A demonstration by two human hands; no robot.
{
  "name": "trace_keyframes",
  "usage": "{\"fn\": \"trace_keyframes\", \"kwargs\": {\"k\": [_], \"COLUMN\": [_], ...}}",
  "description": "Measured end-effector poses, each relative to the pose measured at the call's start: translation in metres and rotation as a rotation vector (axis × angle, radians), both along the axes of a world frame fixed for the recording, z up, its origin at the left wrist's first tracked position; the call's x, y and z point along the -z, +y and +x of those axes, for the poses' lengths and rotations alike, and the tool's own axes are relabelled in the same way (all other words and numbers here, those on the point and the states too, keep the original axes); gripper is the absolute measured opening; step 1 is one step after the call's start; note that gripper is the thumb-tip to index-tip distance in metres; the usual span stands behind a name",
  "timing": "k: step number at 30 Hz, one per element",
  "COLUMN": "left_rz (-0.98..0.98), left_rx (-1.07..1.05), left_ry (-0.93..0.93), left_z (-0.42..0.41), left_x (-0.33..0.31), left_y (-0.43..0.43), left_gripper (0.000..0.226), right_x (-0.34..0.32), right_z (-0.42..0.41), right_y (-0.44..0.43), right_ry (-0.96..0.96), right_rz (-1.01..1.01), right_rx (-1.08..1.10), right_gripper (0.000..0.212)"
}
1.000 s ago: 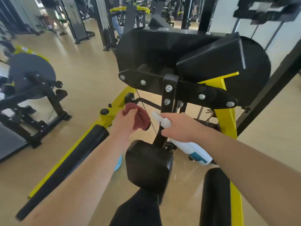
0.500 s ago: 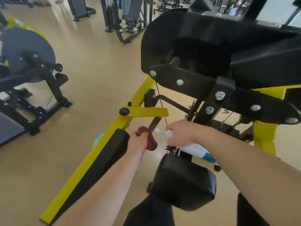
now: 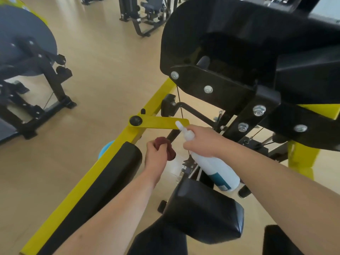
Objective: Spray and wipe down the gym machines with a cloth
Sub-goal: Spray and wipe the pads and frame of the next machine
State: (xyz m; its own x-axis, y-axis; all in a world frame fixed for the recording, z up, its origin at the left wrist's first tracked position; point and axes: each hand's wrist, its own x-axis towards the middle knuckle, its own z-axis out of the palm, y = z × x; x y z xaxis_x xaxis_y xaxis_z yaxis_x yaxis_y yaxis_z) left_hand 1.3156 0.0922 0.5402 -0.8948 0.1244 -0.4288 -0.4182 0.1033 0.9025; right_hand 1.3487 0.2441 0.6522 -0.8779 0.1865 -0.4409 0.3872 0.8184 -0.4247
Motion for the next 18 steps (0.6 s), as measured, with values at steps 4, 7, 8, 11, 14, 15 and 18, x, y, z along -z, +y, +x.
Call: {"fn": "trace_keyframes", "kwargs": {"k": [4,7,8,11,14,15,18], "left_rz": [-0.013,-0.088,-0.093,-0.075,-0.079,-0.071,-0.066], "left_rx": [-0.01,-0.088,-0.141,-0.261,-0.072,0.017,0.107], "left_ry": [0.068,0.082,0.066,-0.006,0.082,0.114,0.148], "left_z": [-0.008,-0.016,-0.02,-0.032,-0.034,-0.033,-0.029], "left_x": [0.007,0.009,0.01,0.014,0.022,0.025,0.033], "left_y": [0.011,0.021,0.024,0.032,0.04,0.042,0.046], "left_gripper": [0.023,0.021,0.019,0.02,0.024,0.026,0.031], "right_x": [-0.001,0.005,0.007,0.006,0.003,0.003,0.005], "right_z": [-0.02,-0.031,-0.034,-0.041,-0.044,-0.044,-0.042], "right_y": [0.004,0.005,0.005,0.01,0.015,0.016,0.018], "right_ry": [0.013,-0.045,-0.061,-0.099,-0.155,-0.159,-0.159], "right_rz": [-0.054,-0.154,-0.15,-0.097,-0.124,-0.127,-0.141], "right_rx": [0.065,0.147,0.146,0.11,0.096,0.095,0.098], "right_gripper": [0.026,0.024,0.027,0.035,0.033,0.032,0.03]}}
